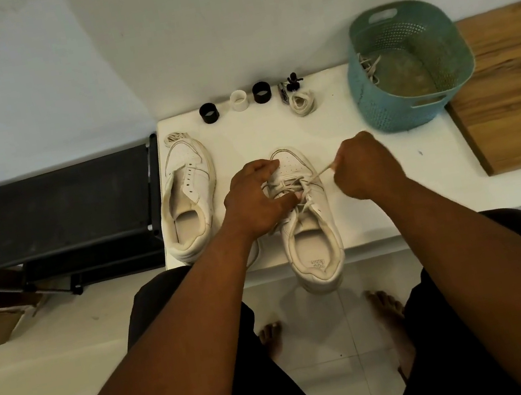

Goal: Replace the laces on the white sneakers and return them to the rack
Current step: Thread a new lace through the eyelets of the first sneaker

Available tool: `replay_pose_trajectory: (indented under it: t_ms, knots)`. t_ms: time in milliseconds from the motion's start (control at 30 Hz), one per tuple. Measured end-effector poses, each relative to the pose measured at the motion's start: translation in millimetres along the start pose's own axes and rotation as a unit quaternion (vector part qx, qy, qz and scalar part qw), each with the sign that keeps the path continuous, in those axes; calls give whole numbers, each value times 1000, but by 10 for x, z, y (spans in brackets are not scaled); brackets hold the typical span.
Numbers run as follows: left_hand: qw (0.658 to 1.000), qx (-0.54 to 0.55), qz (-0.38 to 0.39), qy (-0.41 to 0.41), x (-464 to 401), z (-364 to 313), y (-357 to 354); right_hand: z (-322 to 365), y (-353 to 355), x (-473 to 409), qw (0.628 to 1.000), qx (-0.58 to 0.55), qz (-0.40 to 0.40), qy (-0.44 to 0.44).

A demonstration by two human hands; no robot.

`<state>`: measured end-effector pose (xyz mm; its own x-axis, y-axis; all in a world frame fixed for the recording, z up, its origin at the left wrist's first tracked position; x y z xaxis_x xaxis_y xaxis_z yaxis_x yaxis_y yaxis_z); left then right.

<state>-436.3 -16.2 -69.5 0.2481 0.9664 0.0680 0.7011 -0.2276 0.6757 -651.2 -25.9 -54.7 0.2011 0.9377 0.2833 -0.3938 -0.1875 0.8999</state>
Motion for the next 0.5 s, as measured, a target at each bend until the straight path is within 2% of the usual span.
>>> replay_pose_trajectory:
  t_ms: [67, 100, 200, 300, 500]
  knots:
    - [1000, -10, 2, 2, 0, 13, 6, -125, 104, -23, 998, 20, -35, -53]
    - [1000, -11, 2, 1, 0, 11, 4, -133, 118, -15, 998, 4, -34, -48]
    - [1000, -7, 0, 1, -9, 17, 6, 84, 46, 106, 996, -68, 19, 58]
    - [1000, -6, 0, -4, -17, 25, -3, 285, -56, 174, 993, -43, 23, 105]
    - [1000, -4, 7, -2, -20, 37, 0, -142, 219, -22, 993, 36, -103, -55]
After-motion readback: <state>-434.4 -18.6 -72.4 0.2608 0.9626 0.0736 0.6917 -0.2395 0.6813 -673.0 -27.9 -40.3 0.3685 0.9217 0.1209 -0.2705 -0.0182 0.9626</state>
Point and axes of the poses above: each hand's wrist, its own x-axis away from the middle knuckle, its own y-axis out of the back of the hand, z = x × y, the point moved 5 cm from there along -x, towards the middle knuckle, and after that the axes turned 7 degrees about -y, right-handed, at the moved point
